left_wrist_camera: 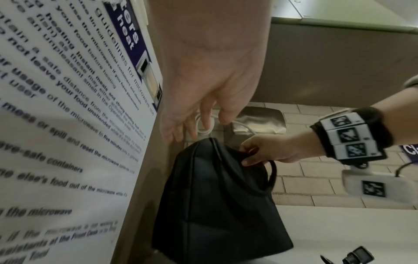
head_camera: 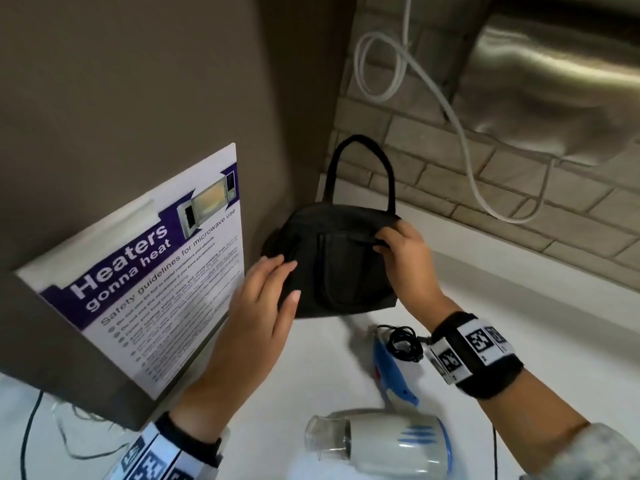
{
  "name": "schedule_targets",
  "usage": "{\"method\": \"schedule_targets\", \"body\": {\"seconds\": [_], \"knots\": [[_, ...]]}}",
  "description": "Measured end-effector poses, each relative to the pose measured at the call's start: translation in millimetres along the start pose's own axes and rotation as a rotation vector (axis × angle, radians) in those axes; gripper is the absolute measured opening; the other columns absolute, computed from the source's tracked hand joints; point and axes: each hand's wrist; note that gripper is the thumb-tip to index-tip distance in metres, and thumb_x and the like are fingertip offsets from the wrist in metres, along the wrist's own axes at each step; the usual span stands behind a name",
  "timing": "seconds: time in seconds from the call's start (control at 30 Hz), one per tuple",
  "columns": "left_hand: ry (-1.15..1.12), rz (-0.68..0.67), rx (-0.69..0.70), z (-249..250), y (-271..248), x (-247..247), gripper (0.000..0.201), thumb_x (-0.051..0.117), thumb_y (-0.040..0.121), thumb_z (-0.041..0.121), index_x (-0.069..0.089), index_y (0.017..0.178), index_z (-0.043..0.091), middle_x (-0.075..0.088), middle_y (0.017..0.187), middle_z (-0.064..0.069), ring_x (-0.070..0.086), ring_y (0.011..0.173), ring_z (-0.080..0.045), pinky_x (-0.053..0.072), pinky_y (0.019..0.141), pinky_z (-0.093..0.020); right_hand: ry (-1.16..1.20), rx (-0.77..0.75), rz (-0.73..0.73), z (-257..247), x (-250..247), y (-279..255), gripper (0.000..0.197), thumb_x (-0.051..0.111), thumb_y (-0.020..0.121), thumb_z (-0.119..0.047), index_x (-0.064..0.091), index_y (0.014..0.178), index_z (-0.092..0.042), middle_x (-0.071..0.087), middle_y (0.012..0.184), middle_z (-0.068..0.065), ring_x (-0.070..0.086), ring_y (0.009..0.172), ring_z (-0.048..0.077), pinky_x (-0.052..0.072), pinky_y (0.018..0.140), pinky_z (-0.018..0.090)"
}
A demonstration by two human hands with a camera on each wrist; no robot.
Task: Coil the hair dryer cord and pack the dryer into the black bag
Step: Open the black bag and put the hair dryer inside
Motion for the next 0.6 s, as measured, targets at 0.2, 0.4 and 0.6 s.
{"method": "schedule_targets", "body": {"seconds": [0.2,0.4,0.6], "knots": [[0.1,0.07,0.064,9.1,8.8,-18.7,0.033,0.044,0.096,0.027,0.059,0.125,0.025,0.038,0.148,-0.008,0.034,0.138,-0.027,0.037,0.104,-0.053,0.163,-0.152,-0.097,-38.6,-16.2,-45.5,0.02,0.051,0.087,-0.007,0.067,0.1,-0.007,0.058,0.101,0.008,0.057,0.092,0.025,0.048,0.08,0.029],[0.027,0.014,-0.048,-3.9,1.3,-23.8,0.035,0.047,0.094,0.032,0.054,0.128,0.03,0.037,0.148,0.0,0.036,0.136,-0.016,0.042,0.104,-0.038,0.304,-0.302,-0.258,-48.4,-2.8,-66.7,0.02,0.052,0.089,-0.001,0.064,0.105,-0.004,0.049,0.109,0.008,0.048,0.123,0.021,0.043,0.1,0.035],[0.007,-0.009,-0.131,-7.5,-2.7,-21.1,0.037,0.049,0.096,0.025,0.052,0.132,0.021,0.04,0.147,0.008,0.033,0.131,0.0,0.029,0.103,-0.015,0.444,-0.202,-0.396,-50.3,-12.3,-69.2,0.029,0.042,0.093,-0.014,0.064,0.112,-0.012,0.043,0.12,0.001,0.042,0.126,0.013,0.036,0.103,0.022]]}}
Point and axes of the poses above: each hand's wrist, its own y-axis towards the middle knuckle, its own x-axis out of the palm, z = x × y
